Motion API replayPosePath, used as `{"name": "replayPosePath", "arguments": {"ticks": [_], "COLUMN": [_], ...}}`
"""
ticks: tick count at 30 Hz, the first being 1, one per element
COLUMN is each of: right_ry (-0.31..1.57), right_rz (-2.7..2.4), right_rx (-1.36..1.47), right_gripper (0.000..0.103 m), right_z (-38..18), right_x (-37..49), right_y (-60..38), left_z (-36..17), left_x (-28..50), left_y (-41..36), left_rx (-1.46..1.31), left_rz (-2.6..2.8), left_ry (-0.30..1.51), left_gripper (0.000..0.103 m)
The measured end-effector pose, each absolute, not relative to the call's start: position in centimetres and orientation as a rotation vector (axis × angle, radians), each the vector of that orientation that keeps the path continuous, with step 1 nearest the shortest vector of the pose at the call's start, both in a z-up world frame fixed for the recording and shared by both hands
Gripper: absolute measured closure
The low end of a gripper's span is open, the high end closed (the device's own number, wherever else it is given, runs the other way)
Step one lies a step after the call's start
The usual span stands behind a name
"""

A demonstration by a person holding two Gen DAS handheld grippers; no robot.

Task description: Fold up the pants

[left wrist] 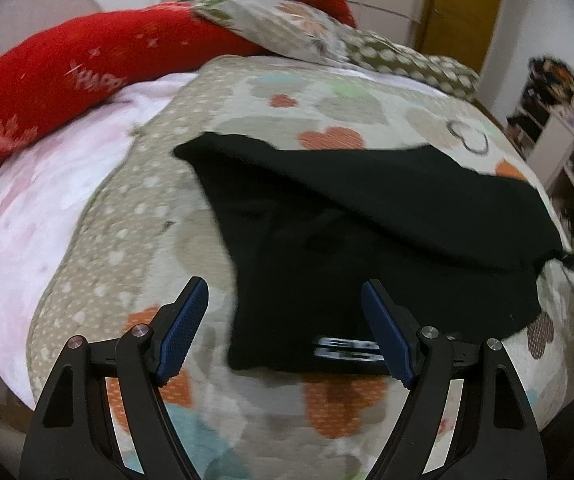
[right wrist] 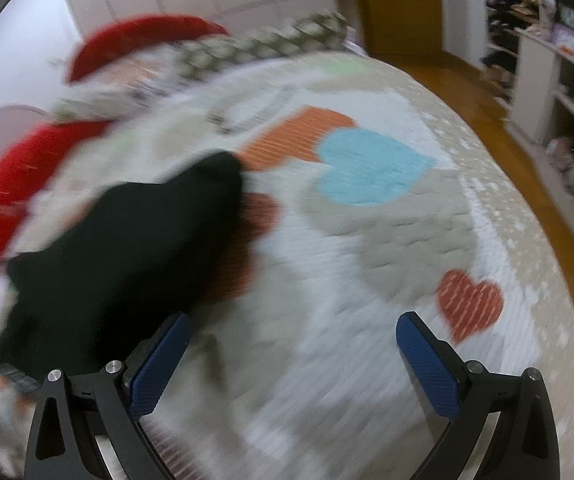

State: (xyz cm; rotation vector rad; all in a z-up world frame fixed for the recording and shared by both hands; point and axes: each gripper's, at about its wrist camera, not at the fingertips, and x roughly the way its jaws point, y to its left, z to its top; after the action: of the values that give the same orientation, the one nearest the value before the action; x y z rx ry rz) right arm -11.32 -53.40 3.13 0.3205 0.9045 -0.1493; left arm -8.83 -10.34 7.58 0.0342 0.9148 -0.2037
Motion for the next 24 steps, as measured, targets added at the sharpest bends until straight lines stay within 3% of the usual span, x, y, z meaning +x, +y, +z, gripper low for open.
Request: {"name": "replayPosePath", "arguments": {"ticks": [5,9,10,11,12,13,14,17,20,24], "right_ry": [0.809,0.840,0.849,0.846,0.845,0.846,0.850,0.827,0.784,0.711], "right_rz": [-0.053,-0.022,-0.006,0.030,0.059,0.078,0.072,0.057,0.054,0.035], "right_rx": [0.225,0.104,0.099,0.119,0.151,0.192,0.212,0.213,0.212,0.219], "right_gripper": [0.000,0.003,0.012,0.029,0.039,0.058,0.066,0.076,0.082,0.082], "right_z": [6.0,5.0,4.4,4.0,3.8,3.4,3.1,3.2,4.7,7.6], "right_x": [-14.1,-12.6,-12.0,-11.2,-10.5,-9.6,-8.7,-6.6,-4.6,-0.6], "right_y": [-49.2,-46.6,-46.2,-45.9,-46.4,-46.6,-46.8,-47.5,-48.5,-50.2], "left_z": [7.2,6.3,6.0,5.6,5.3,4.9,4.6,4.4,4.9,6.3], "left_x": [-7.1,-5.5,-5.0,-4.5,-4.2,-3.6,-2.9,-1.0,1.3,4.8], "left_y": [-12.8,-14.3,-14.7,-15.0,-15.1,-15.2,-15.5,-16.4,-17.0,-17.2], "left_rx": [-0.030,-0.044,-0.043,-0.046,-0.051,-0.057,-0.063,-0.068,-0.072,-0.127], "left_rz": [-0.260,-0.257,-0.249,-0.248,-0.249,-0.249,-0.253,-0.294,-0.310,-0.335], "left_ry": [0.947,0.968,0.972,0.971,0.973,0.981,0.986,0.981,0.991,0.972], "left_gripper": [0.024,0.024,0.024,0.024,0.024,0.024,0.024,0.026,0.043,0.043]}}
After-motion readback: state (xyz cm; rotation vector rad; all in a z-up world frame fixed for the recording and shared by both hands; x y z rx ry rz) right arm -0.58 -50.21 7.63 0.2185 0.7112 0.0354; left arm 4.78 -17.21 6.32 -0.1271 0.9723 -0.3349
